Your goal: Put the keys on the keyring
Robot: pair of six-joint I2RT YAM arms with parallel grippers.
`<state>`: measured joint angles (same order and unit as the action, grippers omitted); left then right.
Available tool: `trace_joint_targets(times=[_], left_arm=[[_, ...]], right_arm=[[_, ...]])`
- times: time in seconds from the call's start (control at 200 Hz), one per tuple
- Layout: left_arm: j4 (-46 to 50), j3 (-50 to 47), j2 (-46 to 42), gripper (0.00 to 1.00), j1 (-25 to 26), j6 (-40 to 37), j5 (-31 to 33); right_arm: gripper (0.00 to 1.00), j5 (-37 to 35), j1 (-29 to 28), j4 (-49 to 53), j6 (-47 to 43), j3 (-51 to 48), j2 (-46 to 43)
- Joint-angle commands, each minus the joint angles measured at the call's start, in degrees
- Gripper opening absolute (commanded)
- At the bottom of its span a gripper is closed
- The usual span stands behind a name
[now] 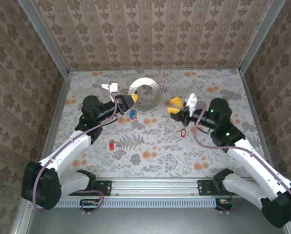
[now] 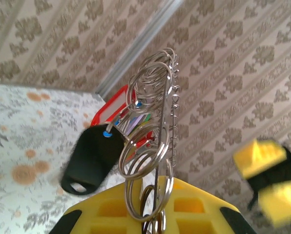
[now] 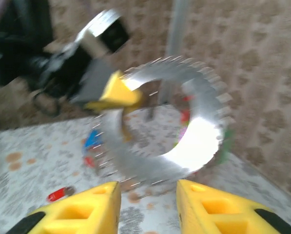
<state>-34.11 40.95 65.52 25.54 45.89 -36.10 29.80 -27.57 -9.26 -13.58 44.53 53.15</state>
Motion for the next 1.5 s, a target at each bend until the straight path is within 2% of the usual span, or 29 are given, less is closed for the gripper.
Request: trace_joint_targets(times=[0.0,0.245,0.405,0.68,1.12,1.3,1.495], left_arm=[[-12.1,-0.2,-1.8,0.00,0.3,3.7,4.6],[-18.3,-0.9,-0.8,0.00,2.6,7.0,6.1],[-19.5,-0.9,-0.7,0.00,3.1,7.7,6.3],[-20.7,-0.8,-0.9,0.00,3.5,8.3,5.5],[-20.9,-0.3,-0.5,0.00,4.1,8.5,5.4],[-20.6,-0.5,-1.1,0.00,4.2,8.1,5.3],[-20.4,-0.6,-1.6,0.00,4.2,7.8,5.4]], right_arm=[[0.32,-5.4,-6.4,-10.5,-12.3,-4.2,-0.1],[0.28,-19.9,-17.6,-28.2,-16.7,-10.2,4.5],[0.27,-25.5,-20.9,-34.4,-17.5,-10.9,7.7],[0.28,-27.7,-21.1,-35.9,-17.0,-11.3,9.9],[0.25,-26.4,-21.3,-38.3,-15.9,-11.0,11.8],[0.26,-31.3,-20.6,-36.6,-19.1,-12.9,9.1],[0.27,-28.1,-18.5,-32.3,-19.2,-15.7,3.6]])
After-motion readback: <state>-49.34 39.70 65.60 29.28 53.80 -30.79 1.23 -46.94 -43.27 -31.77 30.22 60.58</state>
